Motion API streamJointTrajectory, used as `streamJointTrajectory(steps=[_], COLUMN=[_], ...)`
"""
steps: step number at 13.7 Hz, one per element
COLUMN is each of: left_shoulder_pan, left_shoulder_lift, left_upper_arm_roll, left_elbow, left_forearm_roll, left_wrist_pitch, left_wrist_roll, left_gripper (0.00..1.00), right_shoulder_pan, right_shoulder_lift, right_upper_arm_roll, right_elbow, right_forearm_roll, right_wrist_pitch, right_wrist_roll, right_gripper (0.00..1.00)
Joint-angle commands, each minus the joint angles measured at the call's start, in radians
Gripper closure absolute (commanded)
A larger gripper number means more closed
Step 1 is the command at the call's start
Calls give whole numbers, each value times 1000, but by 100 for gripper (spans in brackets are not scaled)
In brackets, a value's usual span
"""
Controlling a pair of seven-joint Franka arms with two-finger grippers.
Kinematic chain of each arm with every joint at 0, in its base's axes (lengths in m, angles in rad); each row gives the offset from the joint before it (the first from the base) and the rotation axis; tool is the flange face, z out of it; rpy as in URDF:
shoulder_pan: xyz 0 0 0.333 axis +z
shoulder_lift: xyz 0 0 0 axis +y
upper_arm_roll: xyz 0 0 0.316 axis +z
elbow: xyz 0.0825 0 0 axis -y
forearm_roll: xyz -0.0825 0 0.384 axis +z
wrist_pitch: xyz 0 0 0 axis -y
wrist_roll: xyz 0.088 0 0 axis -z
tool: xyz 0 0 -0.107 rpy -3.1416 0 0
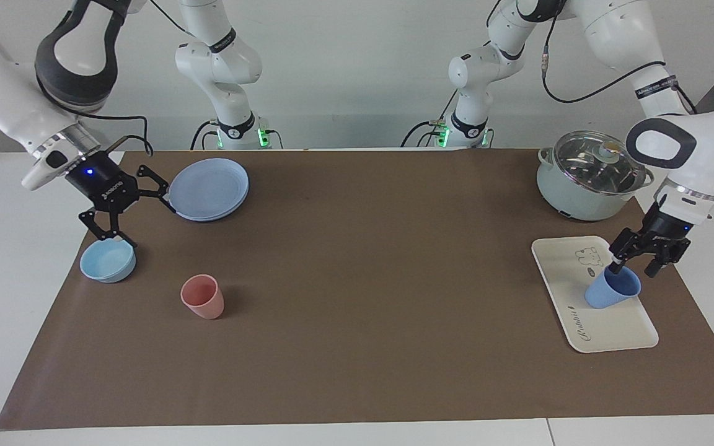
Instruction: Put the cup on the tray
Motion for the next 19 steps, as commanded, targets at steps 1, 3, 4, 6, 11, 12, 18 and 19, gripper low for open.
streamJointTrajectory(steps=[1, 3, 4, 6, 11, 12, 18, 19], left_shoulder_pan=[-52, -118, -147, -238, -343, -340, -323, -325], left_shoulder_lift=[20, 23, 22, 8, -44, -47, -95, -110], left_upper_arm_roll=[8, 11, 13, 5, 2, 2, 13, 13], left_elbow=[160, 258, 282, 299, 302, 300, 242, 231], left_forearm_roll=[44, 81, 122, 347, 528, 494, 394, 394], left_wrist_pitch=[-251, -416, -490, -605, -615, -592, -540, -549], left_wrist_roll=[-166, -258, -266, -263, -359, -407, -436, -438], left_gripper=[0, 0, 0, 0, 0, 0, 0, 0], right_shoulder_pan=[42, 83, 85, 118, 155, 149, 122, 120], right_shoulder_lift=[-3, -4, -15, -36, -69, -70, -58, -58], right_upper_arm_roll=[9, 9, 12, 12, 11, 4, -6, -6], right_elbow=[2, 5, 5, 5, 155, 190, 345, 348], right_forearm_roll=[-227, -382, -446, -474, -461, -458, -444, -448], right_wrist_pitch=[12, -20, -65, -149, -445, -496, -688, -694], right_wrist_roll=[329, 591, 715, 880, 1155, 1145, 1054, 1040], right_gripper=[0, 0, 0, 0, 0, 0, 0, 0])
